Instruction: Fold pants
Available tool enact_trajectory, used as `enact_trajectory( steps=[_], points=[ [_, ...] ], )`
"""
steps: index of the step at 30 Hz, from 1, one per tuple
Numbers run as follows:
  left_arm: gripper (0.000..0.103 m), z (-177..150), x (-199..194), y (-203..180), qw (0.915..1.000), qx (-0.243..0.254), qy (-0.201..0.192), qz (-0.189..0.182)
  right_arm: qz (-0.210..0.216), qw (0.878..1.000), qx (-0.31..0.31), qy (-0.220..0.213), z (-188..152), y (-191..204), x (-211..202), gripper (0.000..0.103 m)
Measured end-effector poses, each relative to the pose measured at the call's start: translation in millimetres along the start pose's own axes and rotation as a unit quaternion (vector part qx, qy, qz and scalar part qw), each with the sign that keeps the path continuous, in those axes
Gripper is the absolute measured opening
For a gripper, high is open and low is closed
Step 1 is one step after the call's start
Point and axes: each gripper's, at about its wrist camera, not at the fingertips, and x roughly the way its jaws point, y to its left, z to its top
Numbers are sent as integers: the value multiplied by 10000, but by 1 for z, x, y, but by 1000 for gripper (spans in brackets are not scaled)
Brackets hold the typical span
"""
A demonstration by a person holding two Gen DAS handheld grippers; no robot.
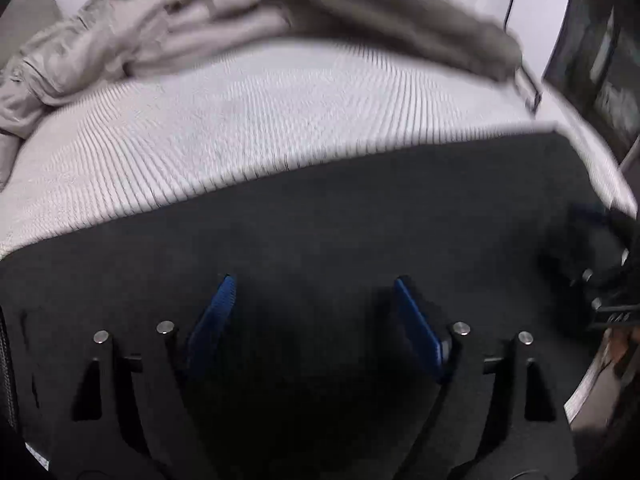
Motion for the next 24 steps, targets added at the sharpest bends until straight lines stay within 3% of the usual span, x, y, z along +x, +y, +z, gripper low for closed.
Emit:
enact_trajectory(
  steps=[3,7,10,13,15,17,19,21,24],
  points=[
    [79,-16,-1,23,9996,-227,104,138,-508,9980,-331,191,-8,9,15,100],
    [80,-30,-20,67,9943,-241,33,1034,-664,9966,420,240,-19,-37,11,100],
    [80,-40,-39,75,9982,-319,-256,428,-861,9928,807,207,-25,-52,-4,100],
    [82,-51,-48,44,9989,78,-439,-128,-102,9982,597,37,-25,-18,-19,100],
    [82,-54,-40,17,9986,412,-222,-246,306,9993,206,13,-24,20,-19,100],
    [83,-59,-27,13,9976,686,-32,14,319,9990,-287,90,-29,55,-14,100],
    [89,-63,-32,21,9965,795,-83,239,86,9980,-590,216,-36,69,-6,100],
    [92,-72,-40,50,9971,561,-73,515,145,9984,-518,194,-40,59,-4,100],
    [94,-85,-50,102,9980,129,-74,615,-183,9993,-240,233,-46,27,-11,101]
  ],
)
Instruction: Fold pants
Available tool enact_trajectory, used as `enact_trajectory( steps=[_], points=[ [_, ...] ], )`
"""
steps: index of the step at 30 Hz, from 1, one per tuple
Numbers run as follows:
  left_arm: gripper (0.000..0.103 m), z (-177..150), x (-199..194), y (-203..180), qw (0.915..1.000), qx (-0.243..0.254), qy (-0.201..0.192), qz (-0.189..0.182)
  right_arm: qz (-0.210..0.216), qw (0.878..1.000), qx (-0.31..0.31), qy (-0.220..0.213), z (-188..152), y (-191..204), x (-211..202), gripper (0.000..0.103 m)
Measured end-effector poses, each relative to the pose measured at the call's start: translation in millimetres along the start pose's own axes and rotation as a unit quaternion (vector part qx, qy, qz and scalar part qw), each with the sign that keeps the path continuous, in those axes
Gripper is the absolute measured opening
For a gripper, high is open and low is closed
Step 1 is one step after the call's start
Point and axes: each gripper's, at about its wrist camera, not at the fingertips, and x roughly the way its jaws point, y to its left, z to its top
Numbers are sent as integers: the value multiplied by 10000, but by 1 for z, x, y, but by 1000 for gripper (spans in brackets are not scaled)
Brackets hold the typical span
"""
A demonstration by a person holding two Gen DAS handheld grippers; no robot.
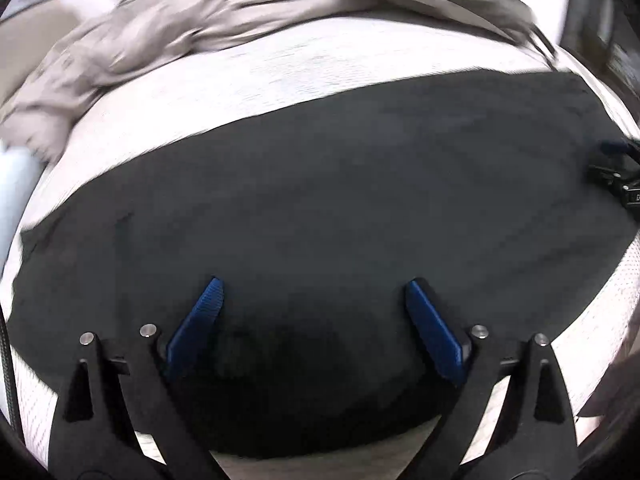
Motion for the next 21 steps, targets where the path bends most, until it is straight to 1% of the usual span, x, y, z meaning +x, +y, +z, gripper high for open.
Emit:
enact_trajectory(
  steps=[2,3,4,5,6,7,8,9,10,11,12,13,14,15,16,17,18,19,20,21],
  points=[
    [94,-9,-6,25,9997,-146,3,212,-475,9987,172,21,-8,-25,-1,101],
    [94,-18,-12,33,9995,-188,-27,268,-577,9978,326,19,-13,-37,-3,101],
    [93,-25,-17,40,9994,-250,-44,230,-664,9964,532,21,-17,-50,-5,101],
    [93,-30,-22,43,9995,-295,-82,76,-733,9948,707,14,-21,-58,-7,101],
    [92,-32,-25,44,9995,-270,-142,49,-763,9934,852,10,-22,-62,-9,101],
    [85,-33,-30,45,9996,-220,-188,73,-723,9931,923,16,-23,-62,-13,101],
    [78,-35,-38,49,9995,-227,-219,-13,-726,9932,907,28,-23,-59,-16,100],
    [78,-35,-48,54,9990,-302,-289,-168,-721,9937,859,38,-22,-54,-21,101],
    [78,-33,-56,66,9976,-465,-417,-294,-576,9951,809,4,-20,-47,-27,100],
    [78,-32,-67,80,9960,-671,-538,-258,-371,9962,775,-102,-19,-39,-36,101],
    [78,-34,-75,89,9949,-830,-566,-92,-269,9965,766,-173,-21,-42,-40,101],
    [77,-34,-78,100,9939,-964,-529,121,-169,9971,724,-191,-24,-34,-46,101],
    [73,-35,-76,110,9931,-1019,-448,356,-63,9979,623,-161,-26,-22,-50,101],
    [70,-37,-72,118,9924,-1044,-404,508,-13,9986,510,-148,-19,-20,-45,101],
    [63,-42,-66,127,9911,-1109,-357,650,8,9991,393,-147,-22,-12,-44,101],
    [53,-46,-57,139,9881,-1304,-248,781,17,9995,278,-128,-24,-9,-39,100],
    [51,-52,-50,150,9857,-1513,-160,726,-34,9998,151,-106,-28,0,-36,100],
    [45,-58,-45,161,9838,-1688,-129,587,-114,9999,44,-89,-32,7,-32,100],
    [41,-61,-45,167,9843,-1666,-171,559,-114,9999,-15,-108,-32,-1,-25,100],
    [40,-63,-47,173,9855,-1541,-227,672,-59,9999,8,-133,-33,-3,-25,100]
  ],
)
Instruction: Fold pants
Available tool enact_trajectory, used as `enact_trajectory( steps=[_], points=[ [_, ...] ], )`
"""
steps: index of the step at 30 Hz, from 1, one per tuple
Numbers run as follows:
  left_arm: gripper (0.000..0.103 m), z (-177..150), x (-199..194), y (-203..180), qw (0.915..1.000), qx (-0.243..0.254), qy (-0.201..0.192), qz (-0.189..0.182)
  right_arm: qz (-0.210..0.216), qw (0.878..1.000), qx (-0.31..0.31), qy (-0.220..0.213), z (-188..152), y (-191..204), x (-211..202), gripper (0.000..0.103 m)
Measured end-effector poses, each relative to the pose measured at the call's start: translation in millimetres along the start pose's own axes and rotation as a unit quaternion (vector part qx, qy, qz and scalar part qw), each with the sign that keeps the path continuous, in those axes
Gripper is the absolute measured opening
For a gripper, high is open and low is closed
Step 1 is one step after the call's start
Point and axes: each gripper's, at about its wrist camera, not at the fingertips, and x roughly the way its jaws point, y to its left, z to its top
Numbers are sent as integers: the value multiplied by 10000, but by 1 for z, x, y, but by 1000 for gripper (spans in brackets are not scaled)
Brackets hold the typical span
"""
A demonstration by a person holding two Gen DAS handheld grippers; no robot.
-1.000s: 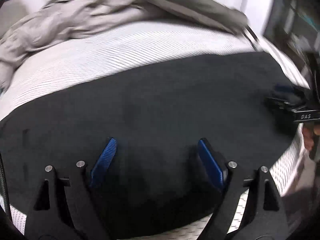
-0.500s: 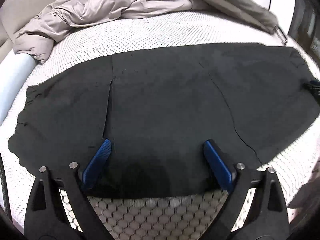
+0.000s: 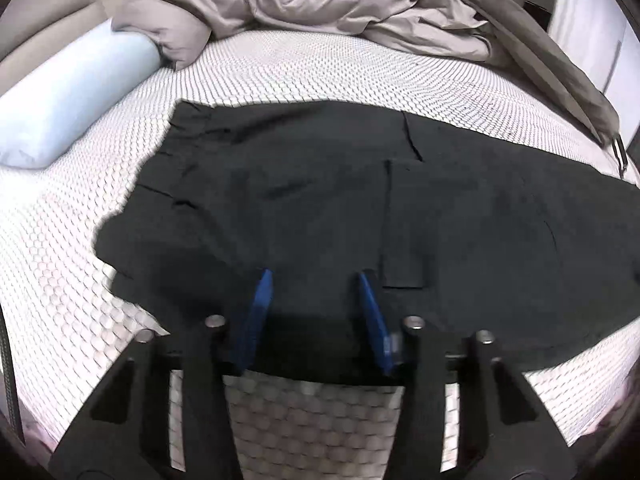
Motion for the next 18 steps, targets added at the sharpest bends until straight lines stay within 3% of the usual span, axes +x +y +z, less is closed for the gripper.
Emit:
enact_trajectory(
  steps=[2,3,4,5,8,10,12,16,18],
  points=[
    [40,-1,-1,19,9984,7,-107,564,18,9998,184,5,-2,-9,-1,100],
    [34,-3,-4,28,9977,-103,-93,660,-44,9995,318,10,-3,-16,-1,100],
    [23,-4,-3,39,9979,-272,-48,588,-63,9992,392,12,-4,-23,-1,100],
    [22,-4,-2,46,9979,-413,-31,498,-76,9988,475,19,-4,-31,-1,100],
    [22,-4,-20,37,9971,-390,-126,647,-43,9972,748,22,-6,-35,-5,100],
    [25,10,-22,24,9981,-389,-388,278,-133,9974,707,-28,-2,-32,-7,100],
    [29,25,-10,15,9989,-356,-287,67,-65,9976,680,-116,6,-34,-4,100],
    [29,40,32,30,9963,-468,-15,716,-17,9989,450,-103,9,-22,1,100],
    [21,38,34,53,9935,-936,-64,642,-18,9992,383,-113,9,-23,3,100]
  ],
)
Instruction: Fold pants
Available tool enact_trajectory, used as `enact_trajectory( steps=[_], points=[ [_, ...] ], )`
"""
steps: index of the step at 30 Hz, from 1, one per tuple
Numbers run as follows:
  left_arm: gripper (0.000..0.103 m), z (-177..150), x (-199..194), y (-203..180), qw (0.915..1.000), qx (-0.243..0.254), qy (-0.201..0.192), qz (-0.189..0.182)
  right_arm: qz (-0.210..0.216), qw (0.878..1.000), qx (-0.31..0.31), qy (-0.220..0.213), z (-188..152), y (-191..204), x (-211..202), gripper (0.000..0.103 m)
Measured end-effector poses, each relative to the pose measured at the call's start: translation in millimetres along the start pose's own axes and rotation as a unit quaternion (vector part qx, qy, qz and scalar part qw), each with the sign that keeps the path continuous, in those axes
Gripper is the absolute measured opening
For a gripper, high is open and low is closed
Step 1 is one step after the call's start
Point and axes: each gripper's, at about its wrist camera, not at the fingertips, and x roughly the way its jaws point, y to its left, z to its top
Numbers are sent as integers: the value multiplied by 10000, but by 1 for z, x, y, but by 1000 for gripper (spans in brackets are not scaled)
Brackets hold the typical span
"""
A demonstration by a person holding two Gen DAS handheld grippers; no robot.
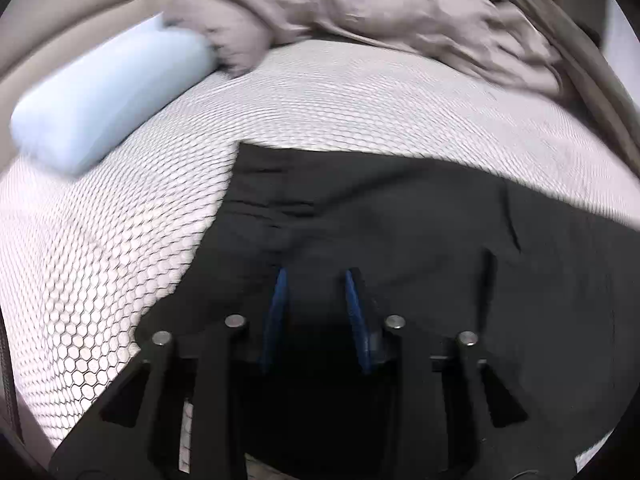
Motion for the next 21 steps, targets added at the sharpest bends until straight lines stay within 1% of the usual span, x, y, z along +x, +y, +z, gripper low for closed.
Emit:
enact_trajectory(
  steps=[1,3,4,6,7,8,9,10,11,12,13,14,17,18,19,21],
  points=[
    [17,1,0,7,9998,-180,27,-91,31,10000,52,2,-2,-2,-1,100],
    [17,2,-3,4,9997,-210,19,-80,24,9998,197,21,-3,-9,0,100],
    [19,1,-9,-2,9999,-121,-19,-79,40,9997,239,24,-4,-13,0,100],
    [25,4,-13,-15,9993,132,-115,-318,34,9997,248,19,-4,-13,-1,100],
    [35,6,-12,-24,9987,290,-115,-407,16,9997,226,23,-3,-12,-2,100],
    [49,9,-6,-34,9984,425,-53,-364,8,9998,201,29,-3,-11,-2,100],
    [53,10,1,-40,9985,505,38,-207,16,9998,176,37,-2,-10,-1,100],
    [54,11,12,-40,9987,493,114,94,19,9999,156,40,-2,-9,0,100],
    [54,11,16,-38,9989,373,143,236,13,9999,141,40,-2,-8,0,100],
    [52,11,18,-30,9995,129,155,261,9,9999,135,43,-2,-8,1,101],
    [45,13,17,-21,9996,-151,169,155,24,9999,130,48,-2,-9,2,100],
    [38,15,14,-16,9994,-271,159,167,38,9999,140,46,-2,-10,2,100],
    [37,19,10,-22,9991,-217,115,360,16,9998,169,38,-2,-13,3,100],
    [37,14,0,-27,9992,-154,86,347,10,9998,181,32,-2,-14,3,100],
    [37,7,-16,-35,9997,-69,8,216,-3,9998,189,19,-2,-15,3,100],
    [37,-5,-46,-58,9995,131,-243,-160,-6,9998,180,-23,-1,-12,0,101]
  ],
)
